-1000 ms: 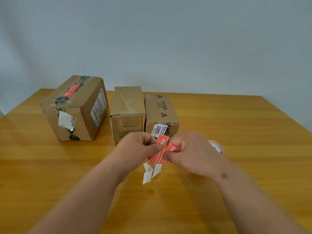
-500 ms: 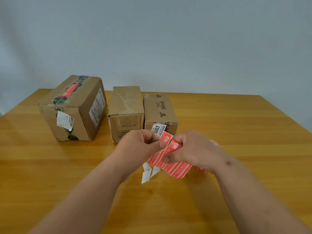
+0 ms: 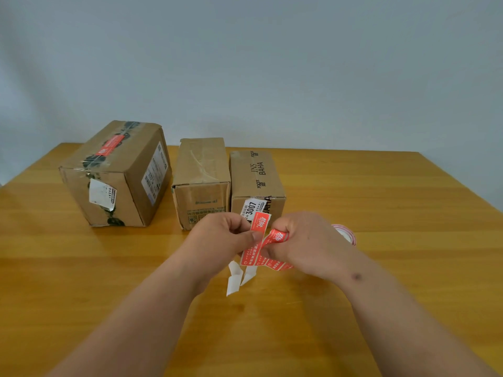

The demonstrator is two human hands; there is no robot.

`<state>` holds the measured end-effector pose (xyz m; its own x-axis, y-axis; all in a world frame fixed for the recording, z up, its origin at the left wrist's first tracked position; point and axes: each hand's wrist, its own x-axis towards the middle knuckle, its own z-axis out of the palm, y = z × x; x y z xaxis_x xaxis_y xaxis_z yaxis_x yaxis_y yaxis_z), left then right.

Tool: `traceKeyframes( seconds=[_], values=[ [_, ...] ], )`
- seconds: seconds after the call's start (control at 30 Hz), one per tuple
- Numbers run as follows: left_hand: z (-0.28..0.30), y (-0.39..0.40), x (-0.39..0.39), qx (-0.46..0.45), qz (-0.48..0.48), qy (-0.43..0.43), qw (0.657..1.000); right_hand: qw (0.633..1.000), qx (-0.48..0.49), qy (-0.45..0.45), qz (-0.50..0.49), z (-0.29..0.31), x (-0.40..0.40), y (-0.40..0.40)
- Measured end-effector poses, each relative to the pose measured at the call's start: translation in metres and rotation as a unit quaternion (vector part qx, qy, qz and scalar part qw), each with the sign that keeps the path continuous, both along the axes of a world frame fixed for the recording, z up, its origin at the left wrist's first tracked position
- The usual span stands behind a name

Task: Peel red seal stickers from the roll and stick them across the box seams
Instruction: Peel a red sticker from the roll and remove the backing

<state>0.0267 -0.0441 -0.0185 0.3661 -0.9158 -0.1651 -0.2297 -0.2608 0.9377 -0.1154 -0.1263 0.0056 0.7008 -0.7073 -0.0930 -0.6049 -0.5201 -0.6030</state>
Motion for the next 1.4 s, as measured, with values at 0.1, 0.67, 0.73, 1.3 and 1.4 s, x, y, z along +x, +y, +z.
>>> traceKeyframes(
  seconds=[0.1,0.67,0.73,1.3,1.4],
  values=[
    [-0.0004,-0.0007,0.0,-0.005,0.011,0.027,1.0,1.0,-0.025,-0.002,0.005,0.0013,0.001,0.0019],
    [-0.0036,-0.0006,0.0033,-0.006,-0.016,-0.007,1.0,1.0,0.022,0.005,0.012,-0.0027,0.0001,-0.0016],
    [-0.005,-0.0012,0.0021,-0.012,-0.007,-0.005,1.0,1.0,0.004,0.012,0.015,-0.0034,0.0004,-0.0014],
    [-0.0056,-0.0023,-0.0002,-0.017,0.03,0.035,0.999,0.999,0.034,-0.006,-0.001,-0.0039,0.0008,-0.0013],
    [-0.005,-0.0007,-0.0002,-0.007,0.018,0.03,0.999,1.0,0.027,0.011,-0.003,-0.0066,0.0004,-0.0023]
  ],
)
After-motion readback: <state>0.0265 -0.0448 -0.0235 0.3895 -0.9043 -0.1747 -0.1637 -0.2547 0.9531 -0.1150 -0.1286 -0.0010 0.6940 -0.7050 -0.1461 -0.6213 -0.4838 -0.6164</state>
